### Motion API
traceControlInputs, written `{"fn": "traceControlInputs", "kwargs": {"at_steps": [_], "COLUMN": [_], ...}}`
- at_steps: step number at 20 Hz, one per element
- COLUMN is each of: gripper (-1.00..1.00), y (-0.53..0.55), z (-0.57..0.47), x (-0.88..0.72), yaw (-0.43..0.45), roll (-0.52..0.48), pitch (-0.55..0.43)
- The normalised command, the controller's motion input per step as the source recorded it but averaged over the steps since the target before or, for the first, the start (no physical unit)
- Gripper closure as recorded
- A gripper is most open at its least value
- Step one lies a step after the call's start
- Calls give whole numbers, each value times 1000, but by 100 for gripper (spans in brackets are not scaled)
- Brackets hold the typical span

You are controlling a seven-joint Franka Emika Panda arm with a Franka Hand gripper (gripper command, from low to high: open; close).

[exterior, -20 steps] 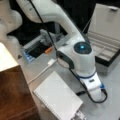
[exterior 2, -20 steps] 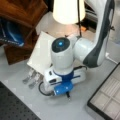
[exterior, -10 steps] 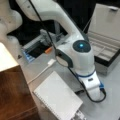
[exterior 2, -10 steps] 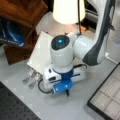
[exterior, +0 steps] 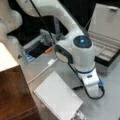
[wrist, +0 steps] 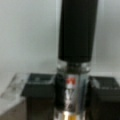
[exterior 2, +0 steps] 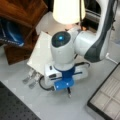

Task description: Turn on the lamps. Open the box. Pick up the pen. Put it in the box.

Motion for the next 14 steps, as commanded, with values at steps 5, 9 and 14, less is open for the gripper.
{"fn": "traceControlInputs", "kwargs": {"at_steps": [5, 9, 14], "gripper": [100, 100, 100], "y": [267, 216, 185], "z": [330, 307, 274], "x": [53, 108, 109], "yaw": [-24, -118, -213], "roll": [-143, -154, -205], "pitch": [159, 159, 146]}}
